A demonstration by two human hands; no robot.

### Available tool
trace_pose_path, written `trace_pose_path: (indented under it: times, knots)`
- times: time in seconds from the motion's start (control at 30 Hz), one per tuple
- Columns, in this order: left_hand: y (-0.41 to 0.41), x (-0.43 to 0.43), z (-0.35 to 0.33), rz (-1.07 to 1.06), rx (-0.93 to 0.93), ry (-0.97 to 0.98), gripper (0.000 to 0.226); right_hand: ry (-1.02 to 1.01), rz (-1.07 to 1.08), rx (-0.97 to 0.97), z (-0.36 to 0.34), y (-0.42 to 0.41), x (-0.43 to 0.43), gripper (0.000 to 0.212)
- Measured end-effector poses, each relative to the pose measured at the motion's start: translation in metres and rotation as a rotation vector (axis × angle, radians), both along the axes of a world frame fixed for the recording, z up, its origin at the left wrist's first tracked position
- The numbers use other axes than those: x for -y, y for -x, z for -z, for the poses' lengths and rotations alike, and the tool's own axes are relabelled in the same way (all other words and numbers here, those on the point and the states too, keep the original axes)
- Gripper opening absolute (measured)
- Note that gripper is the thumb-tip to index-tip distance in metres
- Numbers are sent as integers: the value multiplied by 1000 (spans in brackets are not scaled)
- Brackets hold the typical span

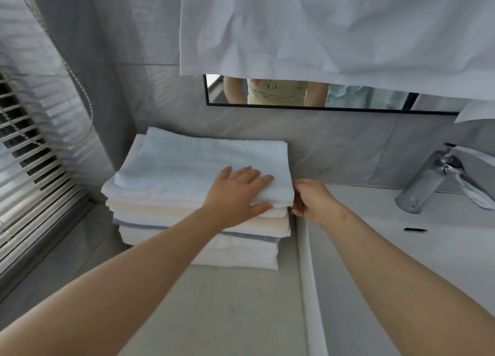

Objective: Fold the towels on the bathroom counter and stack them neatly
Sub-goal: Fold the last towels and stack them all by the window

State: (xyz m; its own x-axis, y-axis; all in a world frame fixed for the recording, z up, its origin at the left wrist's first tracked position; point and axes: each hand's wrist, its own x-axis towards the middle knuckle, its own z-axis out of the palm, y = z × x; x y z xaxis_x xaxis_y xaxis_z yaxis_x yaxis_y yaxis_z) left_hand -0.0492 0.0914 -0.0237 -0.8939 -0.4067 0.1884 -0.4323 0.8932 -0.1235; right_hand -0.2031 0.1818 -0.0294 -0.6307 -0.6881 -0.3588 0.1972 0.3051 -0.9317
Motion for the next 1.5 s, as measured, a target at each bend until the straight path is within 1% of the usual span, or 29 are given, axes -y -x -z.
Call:
trace_pose_path:
  times: [0.1, 0.2, 0.23, 0.33, 0.4, 0.5, 0.57, 0.67, 0.77, 0.83, 0.87, 0.93, 1.0, 1.1, 1.17, 1.23, 1.33, 1.4, 1.5]
  knots:
    - [25, -8, 3, 24, -65, -12, 43, 48, -50, 66, 0, 0, -9, 22]
    - [40, -11, 0, -85, -249, -116, 37, 120, -56, 141, 1, 2, -14, 23]
    - [41, -13, 1, -89, -272, -121, 37, 138, -54, 167, 1, 3, -14, 22]
    - [38, -19, 12, -18, -178, -73, 38, 130, -51, 206, 1, 2, -14, 18]
    - [36, -17, 16, -6, -130, -45, 40, 127, -19, 255, 2, 1, -16, 17]
    - [35, -16, 15, -19, -21, 10, 47, 149, 22, 329, 0, 0, -18, 26]
    - [31, -16, 15, -24, 37, 13, 57, 149, -4, 310, -4, -1, -18, 27]
    - [26, -14, 14, -31, 52, -13, 72, 141, -51, 265, -9, -1, -16, 25]
    - [23, -13, 13, -24, 57, -9, 74, 87, -144, 181, -11, -3, -12, 22]
    - [20, -12, 14, -14, 4, -7, 71, 71, -181, 107, -12, -5, -10, 13]
    - [17, -11, 15, -1, -51, 21, 67, 85, -173, 94, -13, -6, -9, 8]
    - [11, -6, 16, 31, -194, 120, 56, 136, -120, 131, -15, -7, -8, 6]
    - [2, 5, 18, 27, -314, 192, 51, 164, -69, 210, -17, -7, -6, 7]
    - [-16, 21, 17, -27, -315, 223, 76, 98, -83, 245, -13, -9, -6, 6]
    - [-28, 30, 17, -37, -311, 238, 80, 51, -110, 239, -11, -11, -6, 8]
    - [-37, 38, 18, -33, -308, 261, 80, 35, -117, 222, -12, -13, -5, 14]
    - [-47, 53, 12, -43, -316, 335, 81, 64, -86, 199, -14, -13, -1, 25]
    - [-55, 64, 0, -87, -355, 375, 75, 86, -78, 219, -14, -15, 1, 23]
    - [-71, 76, -6, -200, -383, 395, 62, 44, -109, 225, -11, -19, 0, 20]
